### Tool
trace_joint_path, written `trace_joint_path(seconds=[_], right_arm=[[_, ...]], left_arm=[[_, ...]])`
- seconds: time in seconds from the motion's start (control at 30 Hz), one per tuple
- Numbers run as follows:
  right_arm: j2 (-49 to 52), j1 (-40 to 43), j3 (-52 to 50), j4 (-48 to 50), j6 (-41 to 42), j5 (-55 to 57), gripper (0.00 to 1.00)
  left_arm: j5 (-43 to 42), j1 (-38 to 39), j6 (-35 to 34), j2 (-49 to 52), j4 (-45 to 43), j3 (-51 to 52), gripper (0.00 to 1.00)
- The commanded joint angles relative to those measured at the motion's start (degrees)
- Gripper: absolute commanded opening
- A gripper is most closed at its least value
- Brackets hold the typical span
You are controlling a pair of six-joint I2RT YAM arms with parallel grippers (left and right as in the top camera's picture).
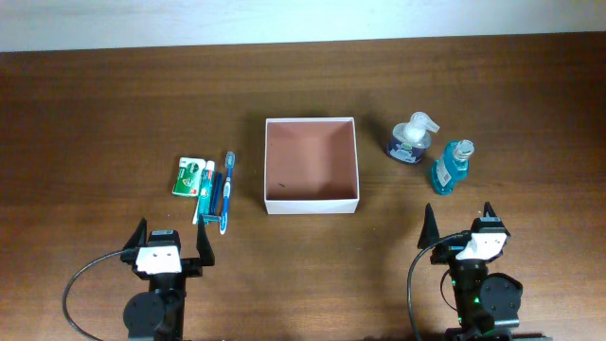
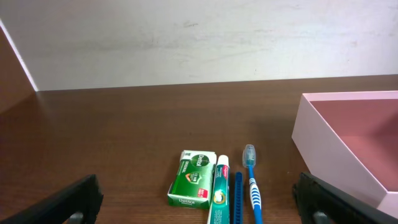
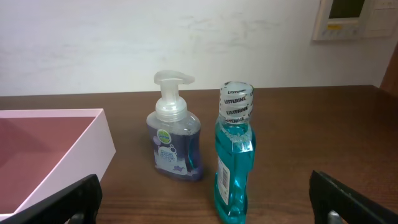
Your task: Pack container
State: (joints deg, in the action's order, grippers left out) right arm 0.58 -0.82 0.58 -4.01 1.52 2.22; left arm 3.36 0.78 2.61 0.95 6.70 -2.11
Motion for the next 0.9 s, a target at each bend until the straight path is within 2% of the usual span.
trace_joint_path(seconds=[0.0, 0.73, 0.77, 0.87], right_arm=[[-0.37, 0.46, -0.26, -0.48, 0.22, -0.09, 0.98], [-0.37, 0.46, -0.26, -0.52, 0.46, -2.1, 0.98], [-0.37, 0.46, -0.26, -0.48, 1.38, -3.48, 0.98], [-0.37, 0.46, -0.26, -0.09, 10.91, -6.58, 0.98]], left_arm=[[-0.63, 0.22, 0.92, -0.59, 0.02, 0.52, 0.99], [-0.63, 0.22, 0.92, -0.59, 0.02, 0.52, 0.99], [-0.63, 0.22, 0.92, -0.59, 0.0, 0.52, 0.99], [-0.63, 0.24, 0.92, -0.59, 0.0, 0.52, 1.0]])
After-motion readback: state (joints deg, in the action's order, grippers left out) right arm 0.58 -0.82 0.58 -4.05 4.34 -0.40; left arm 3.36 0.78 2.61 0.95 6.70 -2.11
